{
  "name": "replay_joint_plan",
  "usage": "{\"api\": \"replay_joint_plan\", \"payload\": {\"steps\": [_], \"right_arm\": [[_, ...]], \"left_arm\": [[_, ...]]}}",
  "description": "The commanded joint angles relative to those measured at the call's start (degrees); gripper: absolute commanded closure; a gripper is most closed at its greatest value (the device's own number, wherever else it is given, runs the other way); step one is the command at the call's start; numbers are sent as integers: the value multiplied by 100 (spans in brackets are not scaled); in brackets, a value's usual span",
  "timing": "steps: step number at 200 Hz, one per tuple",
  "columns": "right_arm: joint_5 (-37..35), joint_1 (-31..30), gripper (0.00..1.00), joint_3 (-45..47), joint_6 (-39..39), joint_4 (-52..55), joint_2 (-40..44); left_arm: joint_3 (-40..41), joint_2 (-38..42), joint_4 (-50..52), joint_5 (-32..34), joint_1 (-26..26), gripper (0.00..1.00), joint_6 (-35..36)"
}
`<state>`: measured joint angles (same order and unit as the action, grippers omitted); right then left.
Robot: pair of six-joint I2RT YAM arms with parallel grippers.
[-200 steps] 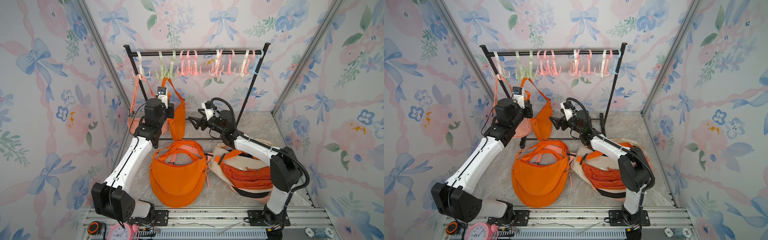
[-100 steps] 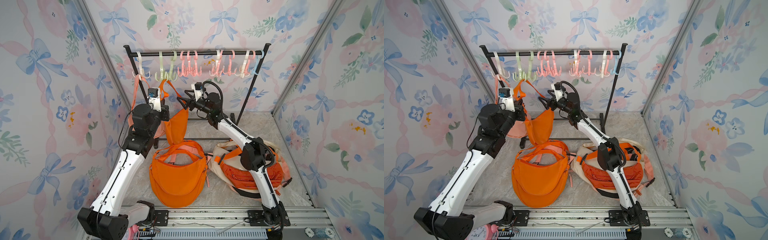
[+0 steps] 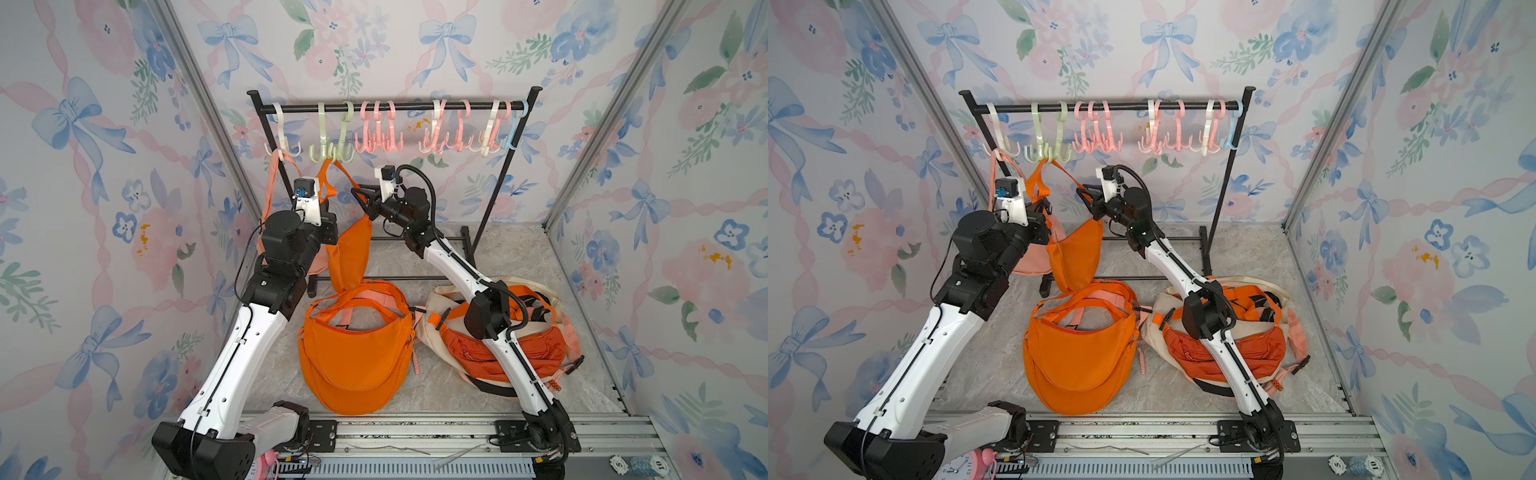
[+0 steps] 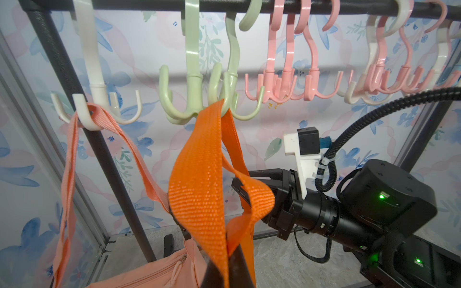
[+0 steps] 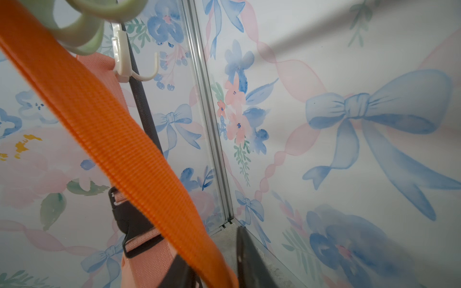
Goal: Take the bag off the hook
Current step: Pick up the bag from the hook.
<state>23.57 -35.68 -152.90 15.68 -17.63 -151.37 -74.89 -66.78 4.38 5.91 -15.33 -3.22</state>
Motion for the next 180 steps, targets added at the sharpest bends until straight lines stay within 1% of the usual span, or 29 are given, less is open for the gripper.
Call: {"api": "replay_joint_plan", "payload": {"steps": [1, 22, 59, 105, 180], "right_arm": [[1, -60, 100, -206, 236, -196, -82], [94, -79, 100, -91, 318, -316, 59], [170, -104, 100, 492, 485, -765, 569], [276, -123, 100, 828, 617, -1006, 988], [334, -153, 100, 1421, 708, -1436, 1597]], "left_arm": [[45, 35, -127, -92, 32, 100, -82], [32, -62, -196, -94, 22, 100, -121], [-222, -327, -299, -98, 38, 100, -130], [-859, -804, -291, -198, 156, 100, -134], [-2243, -1464, -2, -359, 367, 100, -92]]}}
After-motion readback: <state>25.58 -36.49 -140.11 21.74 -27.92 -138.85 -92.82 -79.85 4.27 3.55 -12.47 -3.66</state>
